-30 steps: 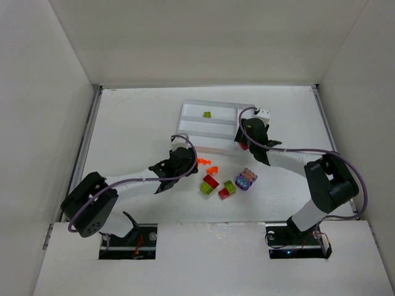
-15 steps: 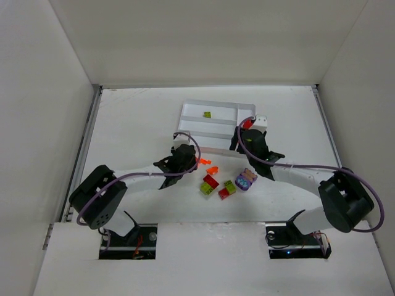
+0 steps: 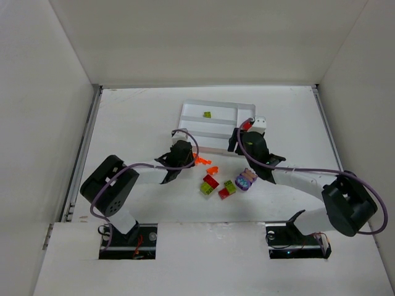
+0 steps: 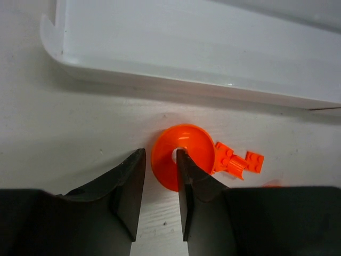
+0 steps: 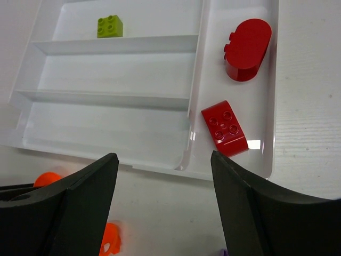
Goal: Sort the legos into containers by color
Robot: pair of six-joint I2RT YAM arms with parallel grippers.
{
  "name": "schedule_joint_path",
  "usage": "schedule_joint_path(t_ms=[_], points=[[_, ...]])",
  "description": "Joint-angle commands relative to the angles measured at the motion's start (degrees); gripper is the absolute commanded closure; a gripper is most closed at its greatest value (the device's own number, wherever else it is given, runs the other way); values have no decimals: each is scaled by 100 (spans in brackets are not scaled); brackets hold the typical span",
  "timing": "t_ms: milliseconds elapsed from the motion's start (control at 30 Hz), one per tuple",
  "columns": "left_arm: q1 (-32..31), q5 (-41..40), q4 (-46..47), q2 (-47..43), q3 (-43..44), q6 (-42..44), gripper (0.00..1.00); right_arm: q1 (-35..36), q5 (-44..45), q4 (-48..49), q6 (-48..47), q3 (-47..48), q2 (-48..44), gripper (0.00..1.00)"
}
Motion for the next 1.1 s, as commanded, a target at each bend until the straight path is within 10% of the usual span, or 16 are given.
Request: schedule_joint_path(t_ms=[0,400,667,833,1067], points=[[24,298,242,164,170,51,75,56,-50,378,-53,-29,-179,24],[-90,-35,-390,-862,-190,-90,95,108,-59,387,-44,-99,-451,25],[59,-36,-1006,-2244,99,-257,94,398,-393,246,-141,15,-504,52],[305,79,-831,-1552,933,-117,93,626,-569,27,61,-2,-460,68],[911,500,-654,294,2471,-2,92,1224,-508,-245,202,-161,-373,57]])
